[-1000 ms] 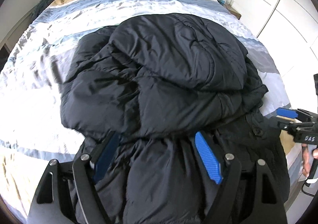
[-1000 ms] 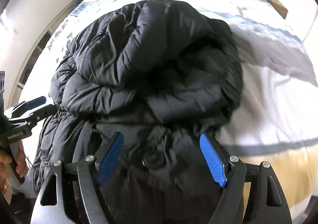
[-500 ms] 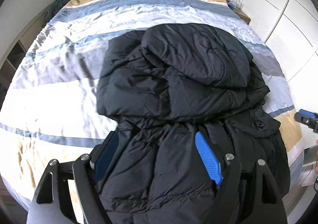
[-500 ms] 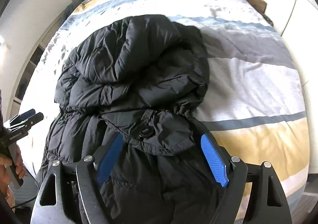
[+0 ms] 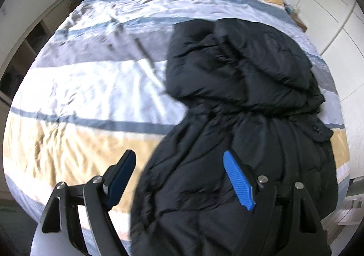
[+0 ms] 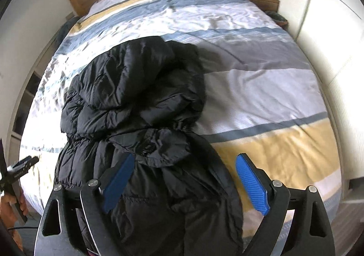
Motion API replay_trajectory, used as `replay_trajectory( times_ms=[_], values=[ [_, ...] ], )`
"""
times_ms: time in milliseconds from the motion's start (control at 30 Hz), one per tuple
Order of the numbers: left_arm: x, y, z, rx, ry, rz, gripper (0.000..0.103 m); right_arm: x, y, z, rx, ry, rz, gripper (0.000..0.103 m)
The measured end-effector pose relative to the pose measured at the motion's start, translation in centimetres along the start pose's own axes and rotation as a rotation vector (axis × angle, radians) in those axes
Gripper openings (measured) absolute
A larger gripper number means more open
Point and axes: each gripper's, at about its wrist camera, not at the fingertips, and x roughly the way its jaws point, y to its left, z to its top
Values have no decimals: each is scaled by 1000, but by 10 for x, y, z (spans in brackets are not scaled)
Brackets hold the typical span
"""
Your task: Fold large clothes
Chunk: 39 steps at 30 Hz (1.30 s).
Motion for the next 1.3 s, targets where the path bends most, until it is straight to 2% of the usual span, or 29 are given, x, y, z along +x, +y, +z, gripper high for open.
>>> replay_trajectory(
  times_ms=[200, 433, 667, 967, 1300],
  values=[
    [-9, 49, -12, -46, 7, 20, 79, -14, -22, -8, 51, -2, -40, 95],
    [-2, 83, -36, -106, 35, -19, 79, -20, -37, -26, 70, 30, -83, 95],
    [3, 93, -55, -160, 43, -49, 79, -34, -49, -45, 88, 47, -107, 97],
    [26, 96, -96, -204, 139, -150, 79, -21, -65, -80, 119, 128, -137, 97],
    [61, 90, -125, -254, 213, -168, 79, -15, -78, -105, 156, 172, -156, 97]
  ],
)
